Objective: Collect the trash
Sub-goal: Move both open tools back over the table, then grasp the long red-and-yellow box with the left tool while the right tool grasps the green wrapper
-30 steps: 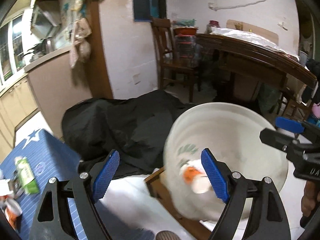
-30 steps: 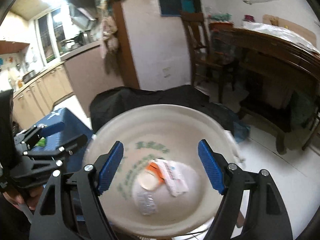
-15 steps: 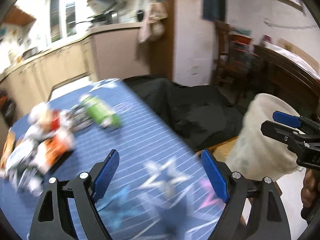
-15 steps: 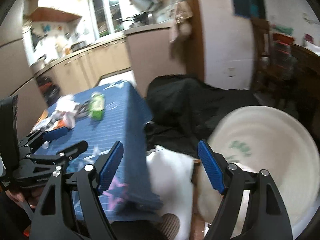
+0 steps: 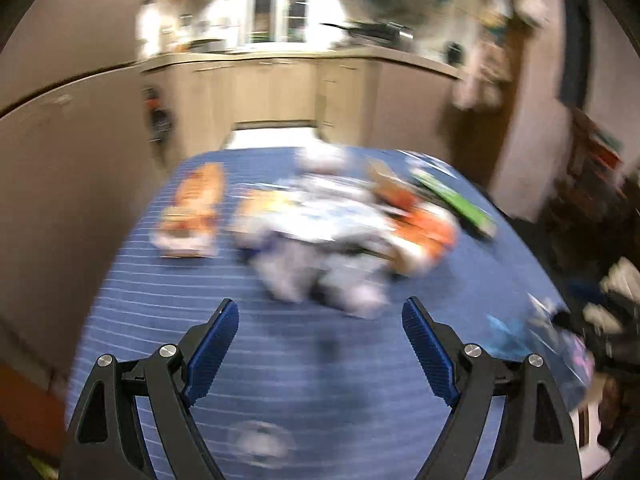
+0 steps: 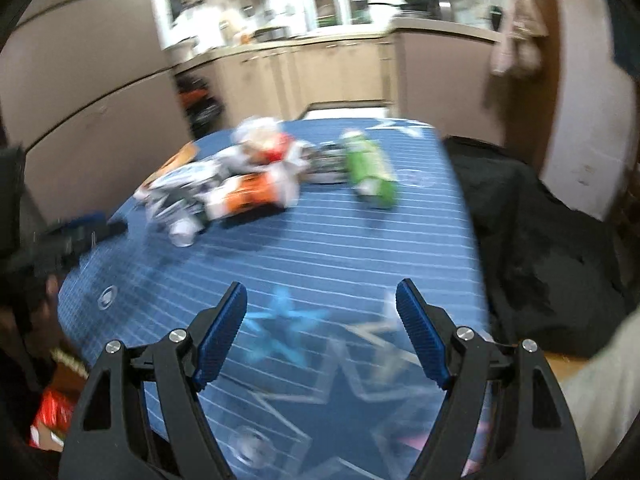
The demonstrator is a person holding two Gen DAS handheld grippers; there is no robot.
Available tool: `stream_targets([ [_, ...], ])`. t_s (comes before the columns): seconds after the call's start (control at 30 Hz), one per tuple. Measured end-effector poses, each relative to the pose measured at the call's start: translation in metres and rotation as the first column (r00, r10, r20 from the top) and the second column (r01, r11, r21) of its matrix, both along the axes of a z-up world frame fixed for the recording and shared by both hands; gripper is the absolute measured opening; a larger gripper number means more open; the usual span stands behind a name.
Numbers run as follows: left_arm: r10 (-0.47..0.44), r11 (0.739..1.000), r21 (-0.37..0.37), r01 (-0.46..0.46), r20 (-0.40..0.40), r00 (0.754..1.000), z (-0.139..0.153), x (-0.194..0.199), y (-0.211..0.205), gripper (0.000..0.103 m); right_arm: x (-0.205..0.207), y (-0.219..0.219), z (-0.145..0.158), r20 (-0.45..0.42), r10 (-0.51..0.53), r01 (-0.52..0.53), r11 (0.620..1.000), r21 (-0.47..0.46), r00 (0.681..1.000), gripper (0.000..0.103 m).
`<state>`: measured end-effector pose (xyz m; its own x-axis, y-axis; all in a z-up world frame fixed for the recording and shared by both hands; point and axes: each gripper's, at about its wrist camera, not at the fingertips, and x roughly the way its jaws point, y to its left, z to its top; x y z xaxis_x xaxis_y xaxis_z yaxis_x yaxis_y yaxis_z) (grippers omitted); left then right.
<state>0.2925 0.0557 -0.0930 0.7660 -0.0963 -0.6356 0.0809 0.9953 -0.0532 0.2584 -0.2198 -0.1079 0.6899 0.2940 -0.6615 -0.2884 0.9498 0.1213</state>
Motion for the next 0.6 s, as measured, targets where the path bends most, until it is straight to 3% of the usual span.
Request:
stream_targets([
  [0.13, 0.093, 0.995, 0.028, -0.094, 0.03, 0.995, 0.009, 0.027, 0.057, 0.084, 0.016, 0.041, 0.0, -0.001, 0.095, -0.095, 0.995, -0.007, 0.996, 0.074],
  [0.27, 0.084, 0.996, 0.028, -0.084, -0.005, 0.996, 0.003, 0.083, 0.096, 0.086, 0.038, 0.088, -0.006, -0.029, 0.163, -0.163, 0.987, 0.004, 0.986, 0.077],
  [0.4, 0.048, 0.996, 0.079, -0.044, -0.06, 0.997, -0.015, 0.135, 0.108, 0.087, 0.058, 0.116, -0.018, -0.071, 0.147, -0.145, 0.989, 0.037, 0.987, 0.093],
  [0.6, 0.015, 0.994, 0.11, -0.003, -0.111, 0.994, -0.042, 0.18, 0.111, 0.092, 0.085, 0.144, -0.032, -0.139, 0.121, -0.117, 0.992, 0.041, 0.983, 0.094],
])
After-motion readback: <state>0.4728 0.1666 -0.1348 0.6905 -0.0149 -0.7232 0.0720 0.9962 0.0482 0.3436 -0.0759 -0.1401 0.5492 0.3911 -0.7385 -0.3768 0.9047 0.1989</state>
